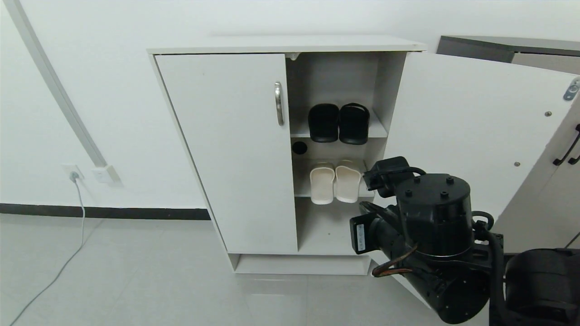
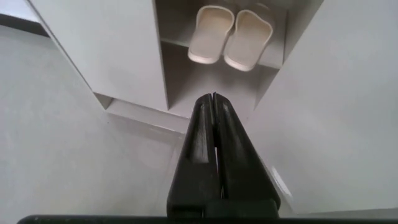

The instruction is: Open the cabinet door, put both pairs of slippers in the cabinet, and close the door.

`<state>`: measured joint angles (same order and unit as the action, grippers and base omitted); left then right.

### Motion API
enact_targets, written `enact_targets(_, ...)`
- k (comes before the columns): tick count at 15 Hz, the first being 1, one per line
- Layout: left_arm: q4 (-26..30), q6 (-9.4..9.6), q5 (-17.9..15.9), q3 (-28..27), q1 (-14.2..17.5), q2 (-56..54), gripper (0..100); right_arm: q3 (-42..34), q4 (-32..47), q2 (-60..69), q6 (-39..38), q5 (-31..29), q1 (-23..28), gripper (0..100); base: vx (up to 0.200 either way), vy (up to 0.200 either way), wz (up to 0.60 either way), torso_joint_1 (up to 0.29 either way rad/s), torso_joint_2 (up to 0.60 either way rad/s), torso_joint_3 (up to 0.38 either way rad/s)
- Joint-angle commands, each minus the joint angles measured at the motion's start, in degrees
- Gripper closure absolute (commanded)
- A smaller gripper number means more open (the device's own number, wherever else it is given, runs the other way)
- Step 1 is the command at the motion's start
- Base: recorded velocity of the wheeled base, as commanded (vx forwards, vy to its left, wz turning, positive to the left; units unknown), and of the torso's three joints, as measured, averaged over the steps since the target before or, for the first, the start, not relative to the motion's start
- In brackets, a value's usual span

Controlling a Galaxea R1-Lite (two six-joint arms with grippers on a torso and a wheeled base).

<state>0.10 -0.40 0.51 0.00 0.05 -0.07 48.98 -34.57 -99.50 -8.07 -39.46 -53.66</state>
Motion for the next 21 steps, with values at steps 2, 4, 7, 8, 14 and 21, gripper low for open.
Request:
enact_targets(2,-0.01,-0.04,0.02,0.00,0.04,0.07,100,-0.20,-0.06,-0.26,-0.02,0.17,0.14,100,0.000,0.000,0.00,0.000,0.00,0.000)
enact_targets(4,-0.01,0.05,0.02,0.00,0.04,0.07,100,-0.20,-0.06,-0.43,-0.02,0.44,0.14,100,0.000,0.000,0.00,0.000,0.00,0.000)
enact_targets(7,-0.01,0.05,0.02,0.00,0.04,0.07,100,-0.29,-0.14,-0.61,-0.02,0.44,0.14,100,0.000,0.000,0.00,0.000,0.00,0.000)
enact_targets(8,-0.01,0.05,0.02,-0.09,0.04,0.07,100,-0.29,-0.14,-0.70,-0.02,0.44,0.23,100,0.000,0.000,0.00,0.000,0.00,0.000)
enact_targets(14,-0.01,0.05,0.02,-0.09,0.04,0.07,100,-0.29,-0.06,-0.78,0.07,0.53,0.31,100,0.000,0.000,0.00,0.011,-0.12,-0.196)
enact_targets(21,-0.01,0.05,0.02,0.00,0.04,0.07,100,-0.29,-0.06,-1.05,0.07,0.44,0.58,100,0.000,0.000,0.00,0.084,-0.50,-0.356)
